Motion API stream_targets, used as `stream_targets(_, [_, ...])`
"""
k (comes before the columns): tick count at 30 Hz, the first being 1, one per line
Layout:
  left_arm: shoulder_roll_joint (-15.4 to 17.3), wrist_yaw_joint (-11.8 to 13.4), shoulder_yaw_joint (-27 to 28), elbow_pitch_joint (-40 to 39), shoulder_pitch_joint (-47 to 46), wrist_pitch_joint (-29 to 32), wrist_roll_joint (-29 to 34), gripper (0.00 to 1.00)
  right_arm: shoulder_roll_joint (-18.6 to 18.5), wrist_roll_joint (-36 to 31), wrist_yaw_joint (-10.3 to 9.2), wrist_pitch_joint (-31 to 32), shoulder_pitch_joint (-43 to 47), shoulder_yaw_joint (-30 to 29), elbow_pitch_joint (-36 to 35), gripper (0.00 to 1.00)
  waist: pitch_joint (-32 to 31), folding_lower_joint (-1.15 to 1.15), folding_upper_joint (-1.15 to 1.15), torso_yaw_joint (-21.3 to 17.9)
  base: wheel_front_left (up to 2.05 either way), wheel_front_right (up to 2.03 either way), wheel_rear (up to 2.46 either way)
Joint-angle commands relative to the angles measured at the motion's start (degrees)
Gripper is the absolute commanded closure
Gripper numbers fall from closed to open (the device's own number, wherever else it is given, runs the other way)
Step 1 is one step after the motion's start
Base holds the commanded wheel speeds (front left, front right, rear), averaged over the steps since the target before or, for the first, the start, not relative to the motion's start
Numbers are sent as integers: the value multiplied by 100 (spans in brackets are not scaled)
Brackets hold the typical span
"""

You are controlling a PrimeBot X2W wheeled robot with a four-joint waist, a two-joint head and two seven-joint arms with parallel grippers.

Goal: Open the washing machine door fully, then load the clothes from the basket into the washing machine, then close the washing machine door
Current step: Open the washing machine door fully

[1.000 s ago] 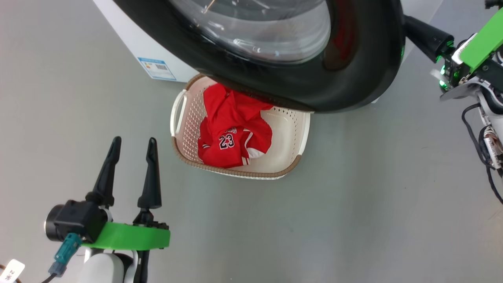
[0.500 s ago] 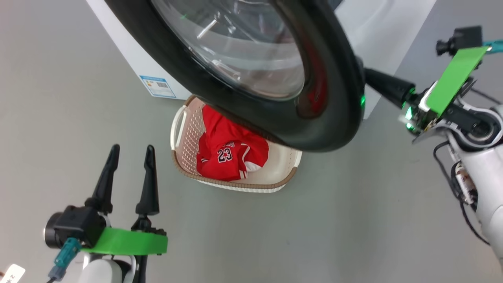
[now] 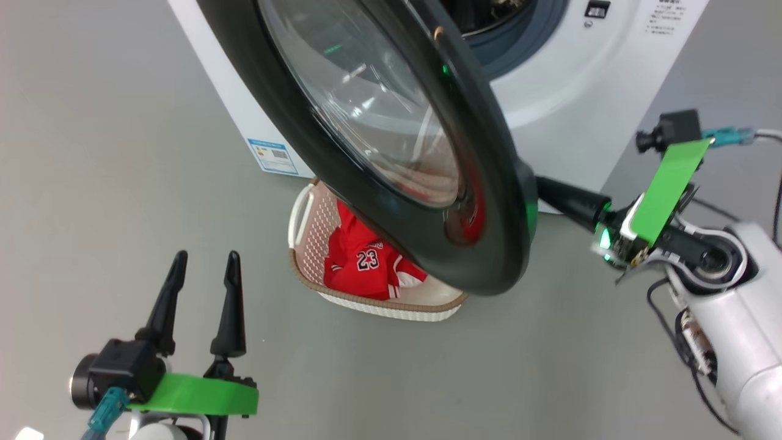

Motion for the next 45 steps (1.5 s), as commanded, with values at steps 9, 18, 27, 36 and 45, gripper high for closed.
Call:
stream_targets(9, [106,-109,254,-52,126,-31,98,0,333,-5,10,142,646,63,-539,100,-295,0,0,298,0,0,0])
stream_targets(18, [106,-127,256,-18,197,-31,111,0,563,-35,10,291,937,118,-720,100,-406,0,0,549,0,0,0])
stream_targets(27, [106,-128,242,-16,227,-31,109,0,798,-115,10,375,1011,172,-721,100,-459,0,0,699,0,0,0])
stream_targets(36, [106,-126,243,-7,243,-31,112,0,940,-173,10,456,1055,158,-682,100,-492,0,0,742,0,0,0])
stream_targets(45, [106,-110,237,-17,248,-31,93,0,1018,-224,10,508,1067,108,-656,100,-502,0,0,752,0,0,0])
